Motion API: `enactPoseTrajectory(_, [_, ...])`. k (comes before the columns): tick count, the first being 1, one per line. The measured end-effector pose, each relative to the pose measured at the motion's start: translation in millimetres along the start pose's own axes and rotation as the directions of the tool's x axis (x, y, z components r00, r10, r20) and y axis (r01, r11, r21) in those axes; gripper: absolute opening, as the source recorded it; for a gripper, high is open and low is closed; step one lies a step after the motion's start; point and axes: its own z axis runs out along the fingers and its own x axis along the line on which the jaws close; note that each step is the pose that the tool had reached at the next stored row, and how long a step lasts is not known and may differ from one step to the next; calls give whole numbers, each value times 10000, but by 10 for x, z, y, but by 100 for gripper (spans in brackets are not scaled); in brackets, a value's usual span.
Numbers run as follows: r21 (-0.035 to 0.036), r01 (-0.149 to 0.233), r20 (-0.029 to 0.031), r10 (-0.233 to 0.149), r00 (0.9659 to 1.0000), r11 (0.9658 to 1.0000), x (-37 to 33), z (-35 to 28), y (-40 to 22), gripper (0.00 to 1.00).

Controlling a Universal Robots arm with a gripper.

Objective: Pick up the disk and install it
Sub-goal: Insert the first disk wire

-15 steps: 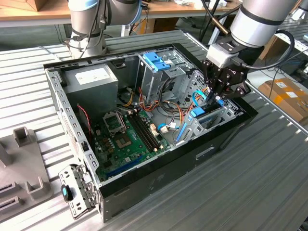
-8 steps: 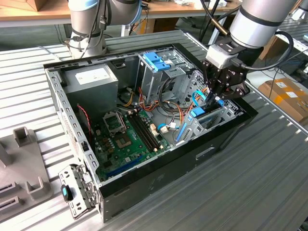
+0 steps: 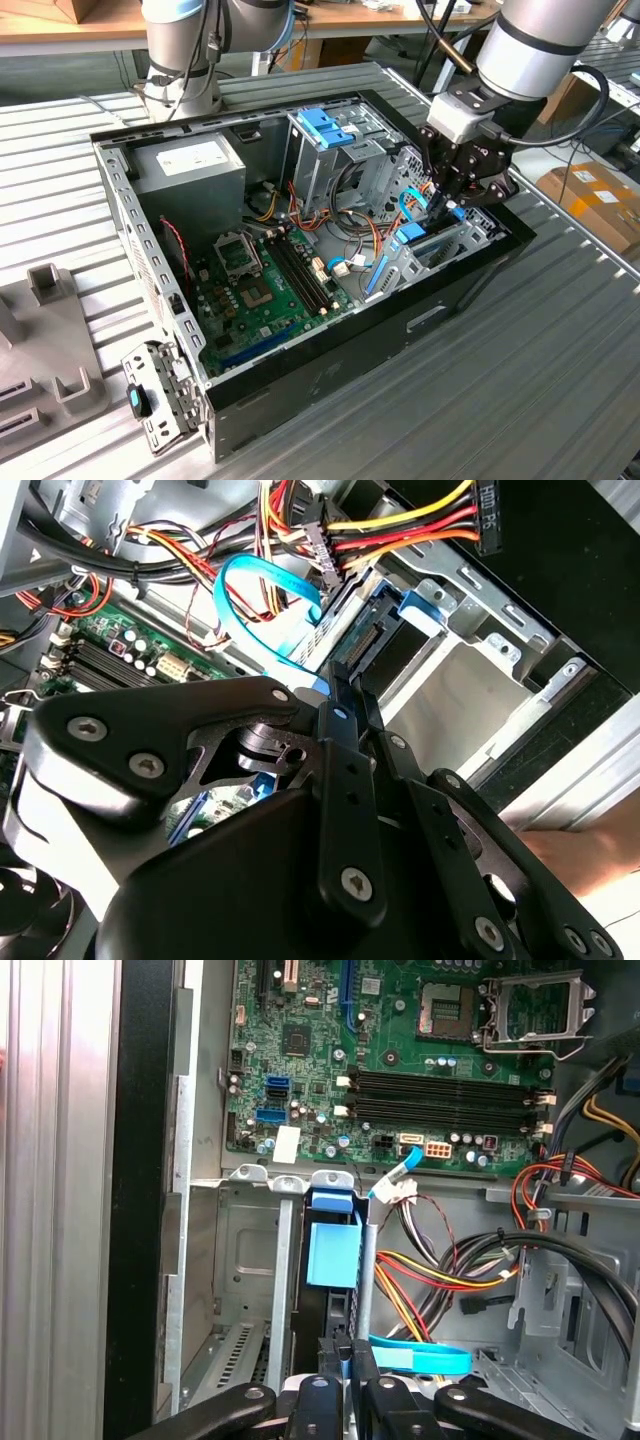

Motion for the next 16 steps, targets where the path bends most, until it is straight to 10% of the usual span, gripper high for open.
enactPoseTrajectory(16, [25, 1, -7, -1, 10000, 10000, 7, 63, 9, 16])
